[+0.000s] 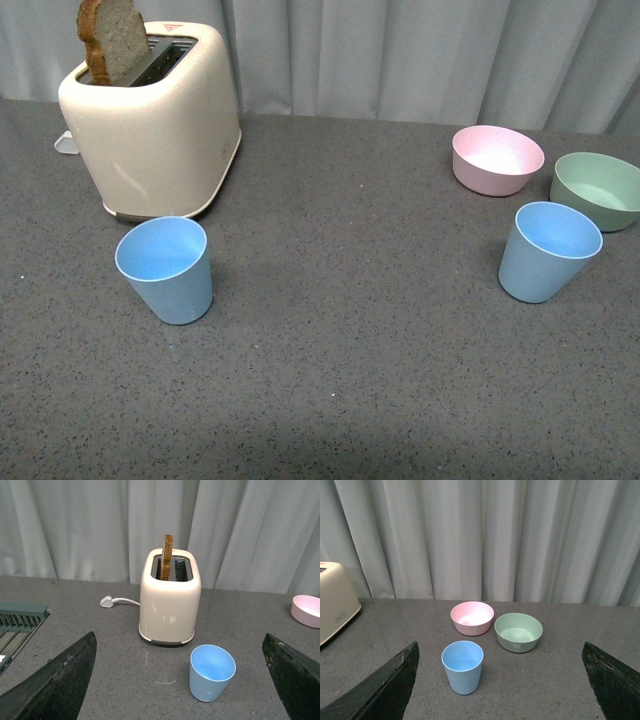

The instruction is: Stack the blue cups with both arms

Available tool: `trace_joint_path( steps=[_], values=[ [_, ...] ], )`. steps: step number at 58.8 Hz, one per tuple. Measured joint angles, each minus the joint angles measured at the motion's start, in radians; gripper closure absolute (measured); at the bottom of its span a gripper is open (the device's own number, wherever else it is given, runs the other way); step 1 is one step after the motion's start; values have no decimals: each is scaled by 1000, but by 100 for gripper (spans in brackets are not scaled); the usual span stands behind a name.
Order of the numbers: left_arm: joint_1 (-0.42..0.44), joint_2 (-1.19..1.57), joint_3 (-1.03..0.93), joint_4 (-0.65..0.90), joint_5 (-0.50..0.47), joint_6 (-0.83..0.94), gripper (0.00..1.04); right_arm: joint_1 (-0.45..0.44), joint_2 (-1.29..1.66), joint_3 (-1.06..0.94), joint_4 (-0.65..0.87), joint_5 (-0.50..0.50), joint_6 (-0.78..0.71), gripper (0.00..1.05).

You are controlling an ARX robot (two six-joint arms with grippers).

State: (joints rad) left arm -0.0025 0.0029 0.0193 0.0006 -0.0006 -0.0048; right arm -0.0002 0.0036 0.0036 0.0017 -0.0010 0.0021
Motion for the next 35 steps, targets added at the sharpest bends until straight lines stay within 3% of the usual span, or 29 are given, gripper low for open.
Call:
trace_joint_path(
  steps=[8, 12, 16, 21, 28, 35],
  values=[
    [-3, 4, 2, -5, -18, -6, 7, 0, 0, 0, 0, 0, 0, 10],
    [-90, 134, 63, -149, -296, -96, 7, 0, 0, 0, 0, 0, 0, 10],
    [-97, 272, 82, -124, -402, -155, 7, 0, 0, 0, 0, 0, 0, 10],
    [-67, 463, 117, -13, -388, -211, 7, 0, 0, 0, -1, 0, 0, 10],
    [-57, 803, 219, 159, -296, -255, 7, 0, 0, 0, -1, -2, 0, 10],
    [-61, 1076, 333, 216, -211, -286, 7, 0, 0, 0, -1, -1, 0, 10]
  ],
)
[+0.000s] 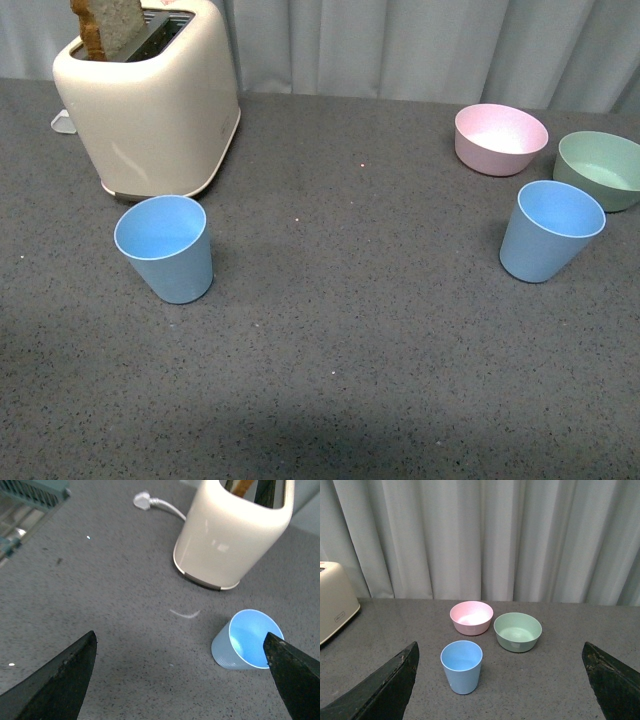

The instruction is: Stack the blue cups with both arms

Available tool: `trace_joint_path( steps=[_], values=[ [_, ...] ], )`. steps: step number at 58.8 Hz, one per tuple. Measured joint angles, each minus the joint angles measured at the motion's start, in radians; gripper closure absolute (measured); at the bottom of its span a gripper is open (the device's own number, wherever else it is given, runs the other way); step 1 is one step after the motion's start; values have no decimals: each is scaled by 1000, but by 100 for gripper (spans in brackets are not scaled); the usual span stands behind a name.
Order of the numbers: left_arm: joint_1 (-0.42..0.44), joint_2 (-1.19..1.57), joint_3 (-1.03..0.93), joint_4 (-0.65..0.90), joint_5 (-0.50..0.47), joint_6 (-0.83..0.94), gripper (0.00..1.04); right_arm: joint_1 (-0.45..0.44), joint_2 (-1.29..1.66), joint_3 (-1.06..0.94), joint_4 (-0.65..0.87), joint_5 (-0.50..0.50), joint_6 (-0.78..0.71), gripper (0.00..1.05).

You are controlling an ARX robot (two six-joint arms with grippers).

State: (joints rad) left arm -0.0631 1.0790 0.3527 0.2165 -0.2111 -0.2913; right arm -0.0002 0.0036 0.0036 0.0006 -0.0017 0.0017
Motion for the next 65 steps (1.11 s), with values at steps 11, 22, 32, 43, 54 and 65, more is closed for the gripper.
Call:
trace_joint_path(
  steps=[11, 22, 32, 43, 54, 65],
  values=[
    [-30, 332, 183, -18, 80, -34, 7, 0, 0, 0, 0, 0, 0, 10],
    [-57, 572, 363, -130, 119, -69, 7, 0, 0, 0, 0, 0, 0, 10],
    [-77, 671, 473, -227, 168, -77, 7, 0, 0, 0, 0, 0, 0, 10],
    [-95, 755, 549, -325, 167, -81, 7, 0, 0, 0, 0, 0, 0, 10],
    [-98, 829, 600, -362, 163, -103, 7, 0, 0, 0, 0, 0, 0, 10],
    [-109, 859, 634, -403, 163, -126, 34, 0, 0, 0, 0, 0, 0, 10]
  ],
)
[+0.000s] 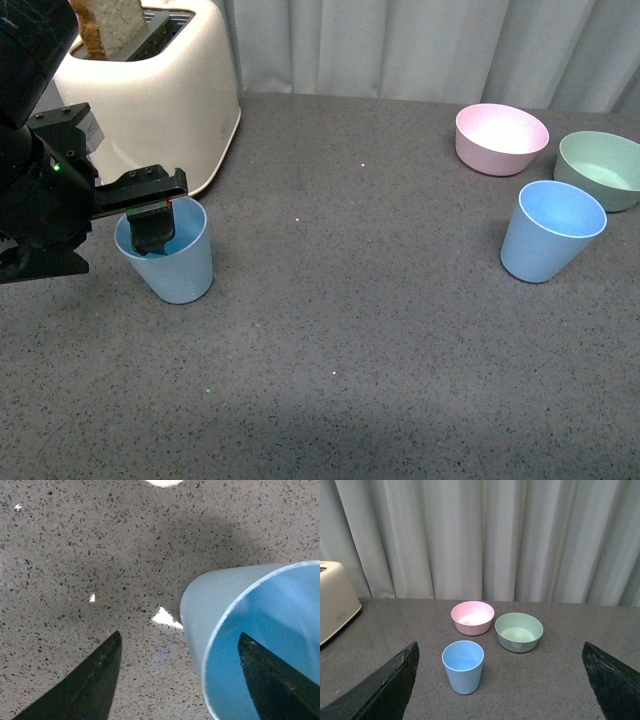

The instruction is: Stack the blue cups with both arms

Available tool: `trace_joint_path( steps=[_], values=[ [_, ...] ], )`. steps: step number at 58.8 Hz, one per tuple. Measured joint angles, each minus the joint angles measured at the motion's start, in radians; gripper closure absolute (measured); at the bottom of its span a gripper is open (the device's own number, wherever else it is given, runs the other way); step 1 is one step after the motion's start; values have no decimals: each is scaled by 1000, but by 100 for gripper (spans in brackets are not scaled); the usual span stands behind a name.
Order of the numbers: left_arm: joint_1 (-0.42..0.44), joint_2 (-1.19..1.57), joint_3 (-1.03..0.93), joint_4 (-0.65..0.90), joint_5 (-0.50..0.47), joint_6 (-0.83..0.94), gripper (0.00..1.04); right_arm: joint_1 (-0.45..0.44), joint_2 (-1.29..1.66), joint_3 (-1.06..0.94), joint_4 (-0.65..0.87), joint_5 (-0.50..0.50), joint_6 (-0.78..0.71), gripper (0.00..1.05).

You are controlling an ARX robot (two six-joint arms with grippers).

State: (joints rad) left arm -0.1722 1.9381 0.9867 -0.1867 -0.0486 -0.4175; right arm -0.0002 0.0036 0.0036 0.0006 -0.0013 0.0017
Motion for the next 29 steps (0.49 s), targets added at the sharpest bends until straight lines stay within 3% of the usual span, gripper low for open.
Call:
trace_joint_path(
  steps=[27, 29],
  values=[
    [-30, 4, 37, -63, -2, -11, 102, 0, 0, 0, 0, 0, 0, 10],
    [-33, 4, 39, -66, -2, -14, 101, 0, 0, 0, 0, 0, 0, 10]
  ],
)
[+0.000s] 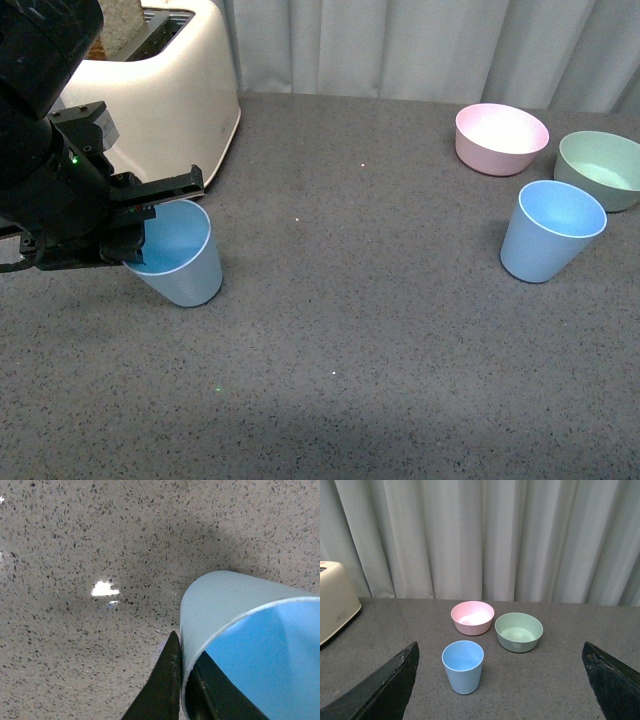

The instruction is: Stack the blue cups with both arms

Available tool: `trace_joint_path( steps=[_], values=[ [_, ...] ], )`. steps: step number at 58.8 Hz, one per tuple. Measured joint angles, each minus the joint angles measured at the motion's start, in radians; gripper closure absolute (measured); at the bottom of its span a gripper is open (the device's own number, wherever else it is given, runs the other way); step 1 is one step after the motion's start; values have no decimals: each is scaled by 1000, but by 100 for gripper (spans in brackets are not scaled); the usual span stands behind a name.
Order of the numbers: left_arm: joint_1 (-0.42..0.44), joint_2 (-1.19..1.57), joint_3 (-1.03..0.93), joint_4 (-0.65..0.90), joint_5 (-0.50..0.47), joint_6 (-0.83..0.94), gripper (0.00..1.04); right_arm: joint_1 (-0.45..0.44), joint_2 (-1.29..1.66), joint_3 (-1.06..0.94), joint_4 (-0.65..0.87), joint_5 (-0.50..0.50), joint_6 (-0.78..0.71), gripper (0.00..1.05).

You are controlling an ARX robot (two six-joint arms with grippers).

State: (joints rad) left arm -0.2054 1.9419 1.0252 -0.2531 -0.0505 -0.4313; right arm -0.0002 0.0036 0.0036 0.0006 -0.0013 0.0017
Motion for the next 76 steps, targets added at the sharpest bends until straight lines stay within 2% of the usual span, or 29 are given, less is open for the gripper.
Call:
trace_joint_path(
  steps=[9, 15, 32, 47, 57, 63, 76],
  values=[
    [-51, 2, 42, -29, -2, -20, 101, 0, 0, 0, 0, 0, 0, 10],
    [-121, 35, 121, -53, -10, -47, 101, 0, 0, 0, 0, 0, 0, 10],
    [-250, 169, 299, -123, 0, -125, 101, 0, 0, 0, 0, 0, 0, 10],
    [-308, 245, 418, -177, -13, -155, 101, 0, 0, 0, 0, 0, 0, 10],
    [-310, 257, 438, -192, -18, -163, 101, 0, 0, 0, 0, 0, 0, 10],
    [-310, 257, 438, -189, -18, -171, 87, 0, 0, 0, 0, 0, 0, 10],
    [-310, 219, 417, -143, -41, -174, 49, 0, 0, 0, 0, 0, 0, 10]
  ],
)
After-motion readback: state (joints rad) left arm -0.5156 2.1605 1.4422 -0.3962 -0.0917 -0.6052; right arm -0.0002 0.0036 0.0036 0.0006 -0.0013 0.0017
